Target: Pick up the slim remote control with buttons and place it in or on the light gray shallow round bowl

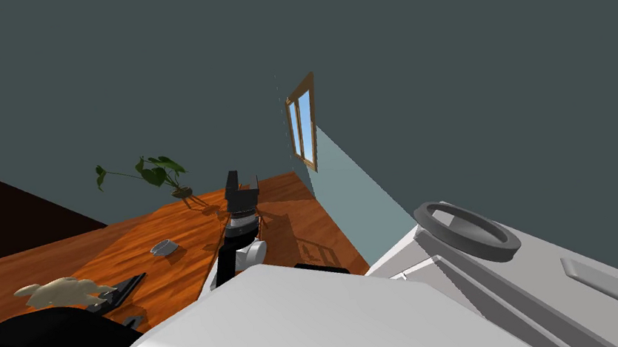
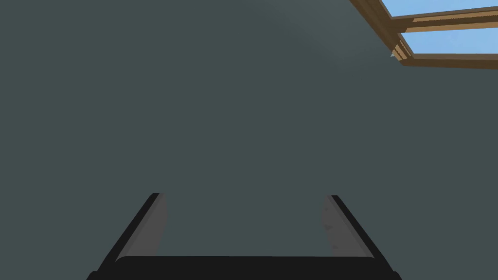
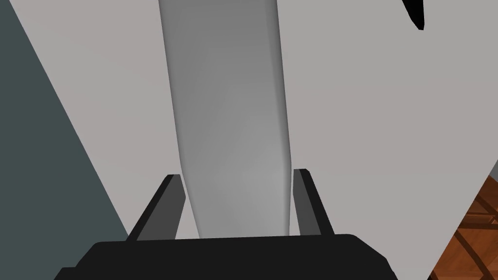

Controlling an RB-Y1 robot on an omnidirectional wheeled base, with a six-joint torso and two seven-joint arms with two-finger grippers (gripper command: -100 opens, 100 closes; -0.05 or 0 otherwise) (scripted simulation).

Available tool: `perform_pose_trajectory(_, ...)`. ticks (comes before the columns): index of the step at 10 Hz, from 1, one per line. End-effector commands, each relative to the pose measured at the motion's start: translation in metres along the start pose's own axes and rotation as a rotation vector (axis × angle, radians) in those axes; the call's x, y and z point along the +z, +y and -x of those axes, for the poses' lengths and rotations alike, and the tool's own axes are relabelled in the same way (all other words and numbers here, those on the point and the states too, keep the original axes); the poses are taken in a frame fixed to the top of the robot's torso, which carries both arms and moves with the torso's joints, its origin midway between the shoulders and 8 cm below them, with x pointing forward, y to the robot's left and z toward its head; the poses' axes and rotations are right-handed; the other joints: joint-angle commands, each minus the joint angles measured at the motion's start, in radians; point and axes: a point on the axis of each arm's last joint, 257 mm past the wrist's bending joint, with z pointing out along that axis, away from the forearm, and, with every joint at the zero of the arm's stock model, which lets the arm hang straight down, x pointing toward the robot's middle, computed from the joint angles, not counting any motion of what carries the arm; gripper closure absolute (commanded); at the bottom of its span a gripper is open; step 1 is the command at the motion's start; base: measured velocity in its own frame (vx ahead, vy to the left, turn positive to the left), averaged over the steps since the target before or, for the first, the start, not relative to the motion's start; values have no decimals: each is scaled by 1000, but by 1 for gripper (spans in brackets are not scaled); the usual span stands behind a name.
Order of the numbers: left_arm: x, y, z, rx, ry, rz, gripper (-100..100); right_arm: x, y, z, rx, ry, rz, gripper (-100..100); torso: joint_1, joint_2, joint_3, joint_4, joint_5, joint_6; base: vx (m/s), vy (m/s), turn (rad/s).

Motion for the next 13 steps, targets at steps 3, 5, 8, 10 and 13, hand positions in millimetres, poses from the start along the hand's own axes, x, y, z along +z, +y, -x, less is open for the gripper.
perform_pose_trajectory(3,0,0,0,0,0,0,0,-16,11,5,-77,1,5,100,-1,-7,-4,-1,1,3,164,-19,-290)
perform_pose_trajectory(5,0,0,0,0,0,0,0,-23,17,7,-112,1,6,100,1,-13,-7,-3,1,0,181,6,-179)
perform_pose_trajectory(8,0,0,0,0,0,0,0,-40,10,19,-85,-18,-21,100,0,-4,-2,-1,0,-1,20,5,-17)
perform_pose_trajectory(10,0,0,0,0,0,0,0,-59,7,33,-72,-37,-44,100,3,-1,0,0,2,0,-4,21,-21)
perform_pose_trajectory(13,0,0,0,0,0,0,0,-87,4,53,-58,-63,-77,100,6,0,0,0,4,0,10,27,-14)
